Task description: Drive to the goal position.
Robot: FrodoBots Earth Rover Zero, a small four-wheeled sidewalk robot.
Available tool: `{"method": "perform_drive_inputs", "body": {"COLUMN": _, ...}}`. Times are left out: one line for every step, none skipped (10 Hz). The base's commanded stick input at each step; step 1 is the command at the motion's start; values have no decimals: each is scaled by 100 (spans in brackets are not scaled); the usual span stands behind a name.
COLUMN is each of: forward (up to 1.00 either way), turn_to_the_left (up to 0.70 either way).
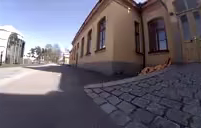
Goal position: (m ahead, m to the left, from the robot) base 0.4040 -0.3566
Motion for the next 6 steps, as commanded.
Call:
{"method": "perform_drive_inputs", "body": {"forward": 0, "turn_to_the_left": 85}}
{"method": "perform_drive_inputs", "body": {"forward": 0, "turn_to_the_left": 85}}
{"method": "perform_drive_inputs", "body": {"forward": 0, "turn_to_the_left": 85}}
{"method": "perform_drive_inputs", "body": {"forward": 0, "turn_to_the_left": 85}}
{"method": "perform_drive_inputs", "body": {"forward": 0, "turn_to_the_left": 85}}
{"method": "perform_drive_inputs", "body": {"forward": 0, "turn_to_the_left": 85}}
